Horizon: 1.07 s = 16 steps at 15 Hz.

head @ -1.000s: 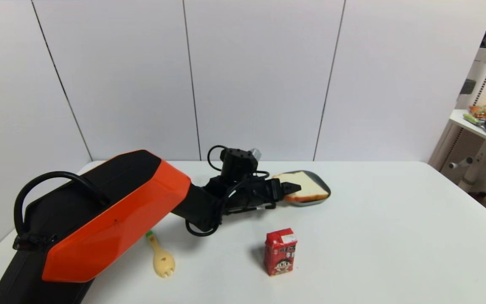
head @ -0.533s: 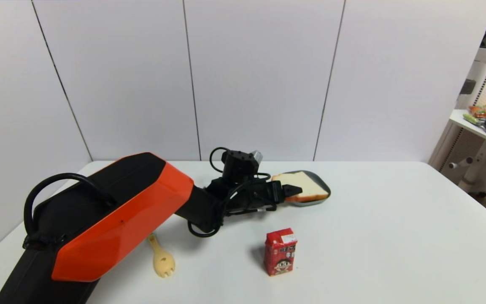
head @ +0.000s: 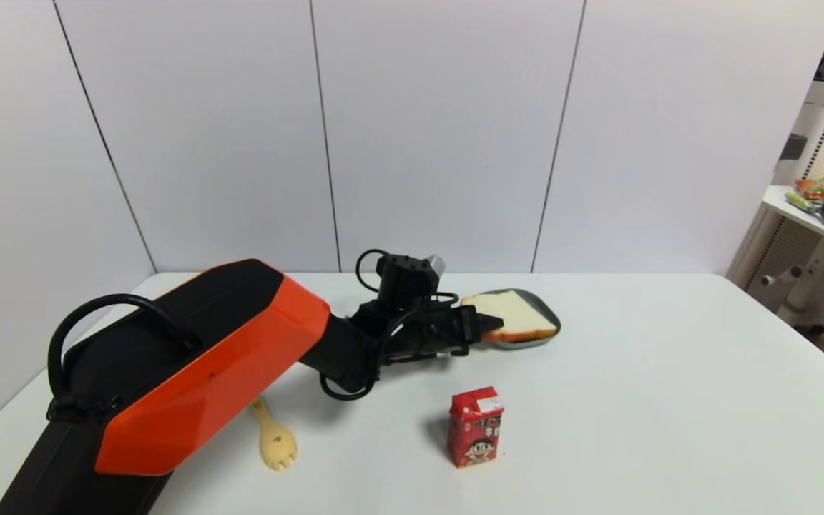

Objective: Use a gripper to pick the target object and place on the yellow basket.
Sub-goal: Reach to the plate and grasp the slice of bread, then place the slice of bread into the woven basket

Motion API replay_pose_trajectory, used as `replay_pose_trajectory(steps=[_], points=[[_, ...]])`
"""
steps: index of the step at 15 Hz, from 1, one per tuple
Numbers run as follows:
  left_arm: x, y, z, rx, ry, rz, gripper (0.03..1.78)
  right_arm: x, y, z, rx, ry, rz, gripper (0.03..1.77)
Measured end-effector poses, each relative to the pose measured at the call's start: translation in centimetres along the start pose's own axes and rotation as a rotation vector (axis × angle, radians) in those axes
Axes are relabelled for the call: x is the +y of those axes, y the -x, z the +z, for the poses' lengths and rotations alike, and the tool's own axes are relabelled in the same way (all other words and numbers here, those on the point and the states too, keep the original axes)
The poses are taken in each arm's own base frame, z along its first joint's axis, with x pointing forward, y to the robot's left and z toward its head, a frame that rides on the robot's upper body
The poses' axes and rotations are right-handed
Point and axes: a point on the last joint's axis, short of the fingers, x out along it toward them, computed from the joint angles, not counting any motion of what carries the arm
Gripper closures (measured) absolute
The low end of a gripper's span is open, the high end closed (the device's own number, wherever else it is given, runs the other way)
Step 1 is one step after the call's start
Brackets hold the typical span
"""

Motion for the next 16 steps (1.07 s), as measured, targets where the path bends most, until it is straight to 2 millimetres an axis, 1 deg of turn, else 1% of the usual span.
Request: replay_pose_trajectory(steps=[3,4,5,10,16], points=[[-0.1,-0.3,0.3,-0.012,-0.003,-0.008,1.05,0.0,0.0,0.0,0.0,0.0,0.0,0.1],[-0.1,-0.3,0.4,-0.014,-0.004,-0.01,1.35,0.0,0.0,0.0,0.0,0.0,0.0,0.11],[-0.1,-0.3,0.4,-0.017,-0.007,-0.012,1.57,0.0,0.0,0.0,0.0,0.0,0.0,0.11],[-0.2,-0.3,0.5,-0.019,-0.014,-0.012,1.57,0.0,0.0,0.0,0.0,0.0,0.0,0.1],[-0.6,-0.2,1.3,-0.038,-0.024,-0.023,1.57,0.0,0.0,0.0,0.0,0.0,0.0,0.1]])
